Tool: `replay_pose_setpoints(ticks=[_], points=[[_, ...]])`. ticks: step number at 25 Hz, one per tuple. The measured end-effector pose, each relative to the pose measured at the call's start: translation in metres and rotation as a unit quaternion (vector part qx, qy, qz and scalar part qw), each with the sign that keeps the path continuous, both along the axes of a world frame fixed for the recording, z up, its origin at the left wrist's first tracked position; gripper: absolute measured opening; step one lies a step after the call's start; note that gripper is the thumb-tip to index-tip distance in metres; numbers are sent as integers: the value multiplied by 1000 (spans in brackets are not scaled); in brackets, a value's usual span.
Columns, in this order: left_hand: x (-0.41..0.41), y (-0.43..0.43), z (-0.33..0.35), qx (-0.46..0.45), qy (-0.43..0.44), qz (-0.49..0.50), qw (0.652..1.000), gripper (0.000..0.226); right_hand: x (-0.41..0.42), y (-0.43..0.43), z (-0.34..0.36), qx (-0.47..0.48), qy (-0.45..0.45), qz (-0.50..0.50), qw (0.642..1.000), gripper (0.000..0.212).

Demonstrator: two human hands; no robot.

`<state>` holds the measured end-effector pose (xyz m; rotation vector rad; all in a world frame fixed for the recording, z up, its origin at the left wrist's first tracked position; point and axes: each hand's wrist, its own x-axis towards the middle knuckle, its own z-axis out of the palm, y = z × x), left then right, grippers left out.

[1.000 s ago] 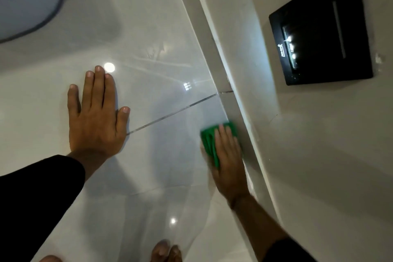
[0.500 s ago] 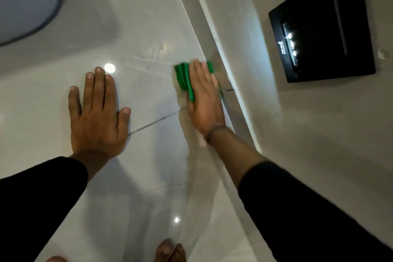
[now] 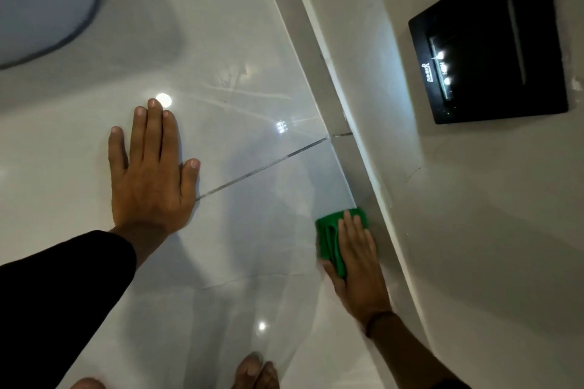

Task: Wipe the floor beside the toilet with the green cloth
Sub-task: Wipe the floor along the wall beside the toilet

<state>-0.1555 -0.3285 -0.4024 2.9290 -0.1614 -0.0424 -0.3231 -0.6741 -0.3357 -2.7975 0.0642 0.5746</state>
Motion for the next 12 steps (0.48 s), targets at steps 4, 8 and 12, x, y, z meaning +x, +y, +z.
replay_pose_setpoints(ticks=[4, 8, 12], points=[[-1, -2, 1, -6, 2, -1, 1000, 78, 67, 22, 0, 31, -20, 16, 999, 70], [0, -1, 3, -7, -3, 5, 1000, 77, 210, 77, -16, 73, -83, 11, 994, 82], [0, -2, 3, -6, 2, 1, 1000, 78, 263, 96, -25, 71, -130, 6, 989, 89]])
